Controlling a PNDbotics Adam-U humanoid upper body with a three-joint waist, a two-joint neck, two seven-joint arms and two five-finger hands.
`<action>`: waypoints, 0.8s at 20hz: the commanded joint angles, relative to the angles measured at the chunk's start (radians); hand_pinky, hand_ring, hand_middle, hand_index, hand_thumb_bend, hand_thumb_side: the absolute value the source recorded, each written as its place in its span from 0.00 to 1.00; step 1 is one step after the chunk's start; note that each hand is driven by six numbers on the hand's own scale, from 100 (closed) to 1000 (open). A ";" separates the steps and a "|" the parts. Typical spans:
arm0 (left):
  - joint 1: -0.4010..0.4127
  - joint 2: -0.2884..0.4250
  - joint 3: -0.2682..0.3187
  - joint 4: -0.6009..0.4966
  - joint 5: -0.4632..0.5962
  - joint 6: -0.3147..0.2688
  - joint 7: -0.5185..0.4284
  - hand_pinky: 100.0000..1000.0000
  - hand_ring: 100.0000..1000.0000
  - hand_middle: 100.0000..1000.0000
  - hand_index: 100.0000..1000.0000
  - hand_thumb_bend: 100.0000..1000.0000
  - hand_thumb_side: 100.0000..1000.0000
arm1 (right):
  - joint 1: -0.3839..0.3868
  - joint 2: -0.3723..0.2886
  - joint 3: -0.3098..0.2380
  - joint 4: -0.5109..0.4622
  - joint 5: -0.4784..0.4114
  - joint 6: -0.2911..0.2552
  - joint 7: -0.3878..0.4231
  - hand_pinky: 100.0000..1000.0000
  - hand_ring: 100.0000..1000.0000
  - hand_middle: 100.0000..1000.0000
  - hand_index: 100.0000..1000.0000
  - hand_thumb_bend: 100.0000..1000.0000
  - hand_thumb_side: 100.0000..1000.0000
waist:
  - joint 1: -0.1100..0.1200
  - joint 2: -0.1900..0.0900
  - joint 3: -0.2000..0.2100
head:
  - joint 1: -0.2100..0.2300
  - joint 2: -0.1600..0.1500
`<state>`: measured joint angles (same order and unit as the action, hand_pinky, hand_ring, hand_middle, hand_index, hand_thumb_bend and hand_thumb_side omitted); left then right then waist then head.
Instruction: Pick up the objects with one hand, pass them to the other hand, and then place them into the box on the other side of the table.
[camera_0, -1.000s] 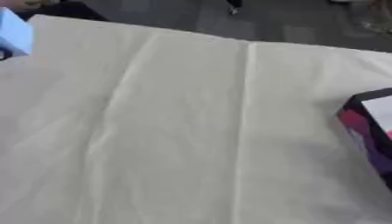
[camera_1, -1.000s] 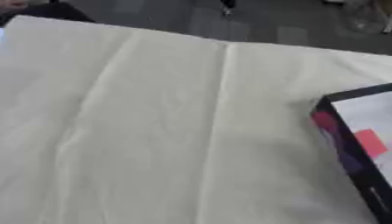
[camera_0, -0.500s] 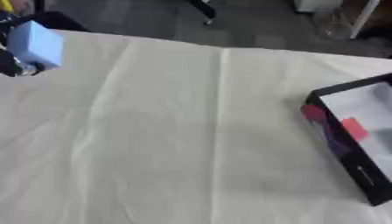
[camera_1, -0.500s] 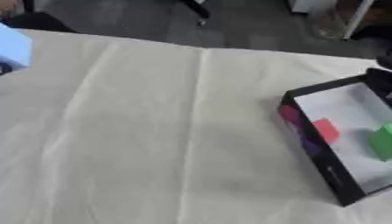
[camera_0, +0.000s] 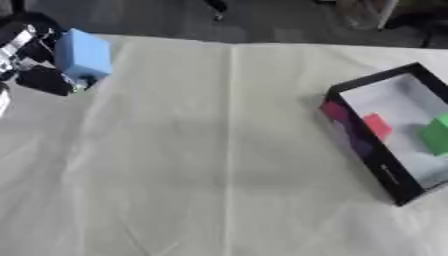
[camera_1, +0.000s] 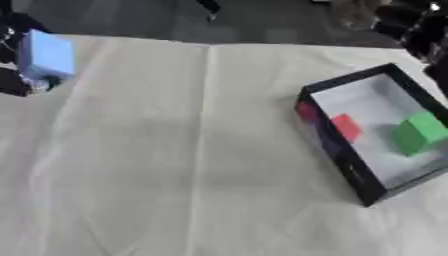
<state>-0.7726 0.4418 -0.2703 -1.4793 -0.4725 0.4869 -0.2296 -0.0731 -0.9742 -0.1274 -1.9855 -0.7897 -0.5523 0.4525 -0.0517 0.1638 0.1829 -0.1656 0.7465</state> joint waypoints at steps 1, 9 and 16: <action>-0.001 -0.053 -0.009 -0.054 -0.004 -0.015 0.070 0.75 0.54 0.44 0.54 0.00 0.00 | -0.051 -0.055 0.016 -0.014 -0.022 -0.001 0.055 1.00 1.00 1.00 1.00 0.00 0.38 | 0.009 -0.034 0.002 | -0.013 0.007; 0.046 -0.195 -0.059 -0.086 -0.091 -0.070 0.205 0.75 0.54 0.45 0.54 0.00 0.00 | -0.196 -0.054 0.130 -0.014 0.044 -0.021 0.193 1.00 1.00 1.00 1.00 0.00 0.25 | 0.003 -0.039 0.002 | -0.022 0.016; 0.074 -0.286 -0.085 -0.063 -0.133 -0.145 0.289 0.75 0.54 0.44 0.54 0.00 0.04 | -0.322 -0.003 0.239 -0.014 0.157 -0.021 0.277 1.00 1.00 1.00 1.00 0.00 0.14 | -0.003 -0.040 -0.001 | -0.038 0.023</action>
<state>-0.6855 0.1683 -0.3530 -1.5335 -0.5957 0.3552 0.0410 -0.3797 -0.9661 0.1018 -1.9877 -0.6544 -0.5213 0.6596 -0.0520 0.1562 0.1837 -0.1978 0.7638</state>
